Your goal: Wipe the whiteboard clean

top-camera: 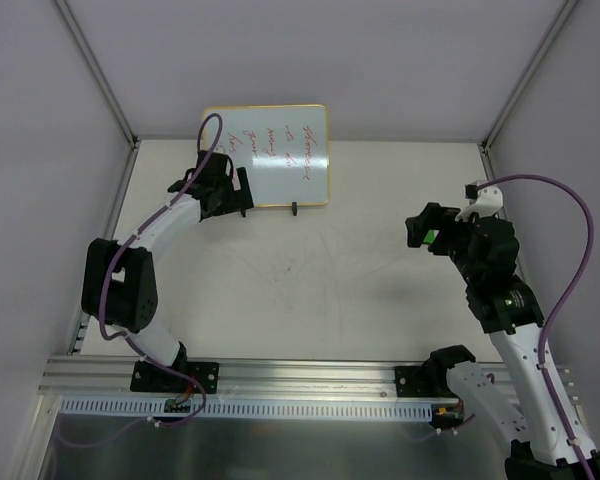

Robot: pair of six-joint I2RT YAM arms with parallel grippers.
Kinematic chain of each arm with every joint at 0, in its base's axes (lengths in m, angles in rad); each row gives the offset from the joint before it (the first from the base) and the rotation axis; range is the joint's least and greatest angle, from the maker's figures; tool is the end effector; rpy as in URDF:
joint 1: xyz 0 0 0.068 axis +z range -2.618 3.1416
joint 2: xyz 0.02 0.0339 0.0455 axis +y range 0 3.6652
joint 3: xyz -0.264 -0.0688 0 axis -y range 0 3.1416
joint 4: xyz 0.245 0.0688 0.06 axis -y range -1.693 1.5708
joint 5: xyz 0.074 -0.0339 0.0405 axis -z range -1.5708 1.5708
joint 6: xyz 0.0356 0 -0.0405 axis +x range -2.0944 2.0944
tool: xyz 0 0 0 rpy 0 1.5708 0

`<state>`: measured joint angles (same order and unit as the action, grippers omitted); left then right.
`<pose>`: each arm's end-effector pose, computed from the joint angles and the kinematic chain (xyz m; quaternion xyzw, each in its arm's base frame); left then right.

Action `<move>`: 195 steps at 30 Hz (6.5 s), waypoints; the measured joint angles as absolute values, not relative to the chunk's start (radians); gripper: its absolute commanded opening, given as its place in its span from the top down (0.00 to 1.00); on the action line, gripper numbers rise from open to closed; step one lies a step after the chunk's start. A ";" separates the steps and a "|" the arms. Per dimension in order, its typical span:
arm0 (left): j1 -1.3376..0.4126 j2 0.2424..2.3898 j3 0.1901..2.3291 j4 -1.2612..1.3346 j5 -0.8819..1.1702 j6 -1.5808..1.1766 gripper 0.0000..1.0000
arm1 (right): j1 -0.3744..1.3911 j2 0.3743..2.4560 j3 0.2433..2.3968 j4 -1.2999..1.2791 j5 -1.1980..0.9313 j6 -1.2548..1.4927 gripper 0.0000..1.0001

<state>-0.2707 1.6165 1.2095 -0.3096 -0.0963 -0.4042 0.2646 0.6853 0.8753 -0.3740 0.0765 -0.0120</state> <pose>0.3510 -0.0939 0.2635 -0.0805 0.9058 -0.0956 0.4049 0.1479 0.0373 0.3657 -0.0817 0.7645 0.0513 0.6373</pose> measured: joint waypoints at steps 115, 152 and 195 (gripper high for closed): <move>-0.461 1.360 1.467 -0.572 -0.152 -0.471 0.01 | 0.151 1.120 0.934 -0.507 0.129 0.143 0.01; -0.207 0.999 1.110 -0.558 0.039 -0.268 0.01 | -0.038 1.876 1.298 -0.498 0.092 -0.123 0.45; -0.086 1.061 1.061 -0.480 0.163 -0.257 0.01 | 0.048 1.750 1.222 -0.387 -0.033 -0.195 0.85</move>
